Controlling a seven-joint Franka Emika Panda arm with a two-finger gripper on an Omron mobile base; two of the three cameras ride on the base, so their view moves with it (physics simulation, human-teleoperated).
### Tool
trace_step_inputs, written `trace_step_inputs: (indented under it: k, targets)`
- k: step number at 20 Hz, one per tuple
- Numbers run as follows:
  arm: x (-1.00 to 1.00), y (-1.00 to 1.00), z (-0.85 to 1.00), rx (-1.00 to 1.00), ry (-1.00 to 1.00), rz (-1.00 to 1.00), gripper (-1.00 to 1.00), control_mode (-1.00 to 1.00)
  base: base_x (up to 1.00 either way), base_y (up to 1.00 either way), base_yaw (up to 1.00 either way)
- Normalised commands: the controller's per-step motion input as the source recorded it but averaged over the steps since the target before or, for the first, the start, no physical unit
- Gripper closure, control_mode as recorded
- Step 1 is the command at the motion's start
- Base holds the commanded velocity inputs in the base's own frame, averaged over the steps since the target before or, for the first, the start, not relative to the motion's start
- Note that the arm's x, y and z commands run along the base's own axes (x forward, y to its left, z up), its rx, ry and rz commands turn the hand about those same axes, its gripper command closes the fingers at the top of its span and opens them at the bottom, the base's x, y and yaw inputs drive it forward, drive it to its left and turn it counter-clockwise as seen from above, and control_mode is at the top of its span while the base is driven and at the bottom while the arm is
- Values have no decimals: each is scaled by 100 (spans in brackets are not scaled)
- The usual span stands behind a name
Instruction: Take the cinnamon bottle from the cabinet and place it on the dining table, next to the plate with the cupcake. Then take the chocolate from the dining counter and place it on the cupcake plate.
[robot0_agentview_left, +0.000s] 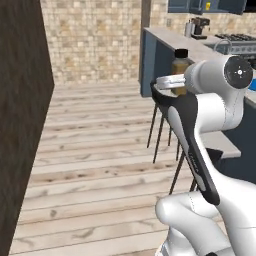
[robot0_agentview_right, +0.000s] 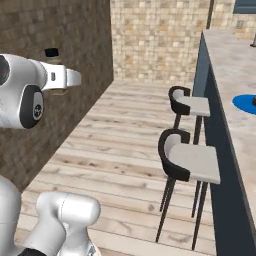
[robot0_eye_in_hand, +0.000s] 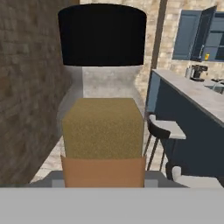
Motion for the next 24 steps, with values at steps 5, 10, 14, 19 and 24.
trace_step_inputs:
  k: [5, 10, 14, 19, 24]
  targets:
    - [0, 0, 0, 0, 0, 0, 100, 100, 66, 37, -47]
    - [0, 0, 0, 0, 0, 0, 100, 100, 67, 39, -46]
    - [0, 0, 0, 0, 0, 0, 100, 100, 70, 42, -38]
    - [0, 0, 0, 0, 0, 0, 100, 100, 59, 55, -30]
    - [0, 0, 0, 0, 0, 0, 100, 100, 45, 69, -23]
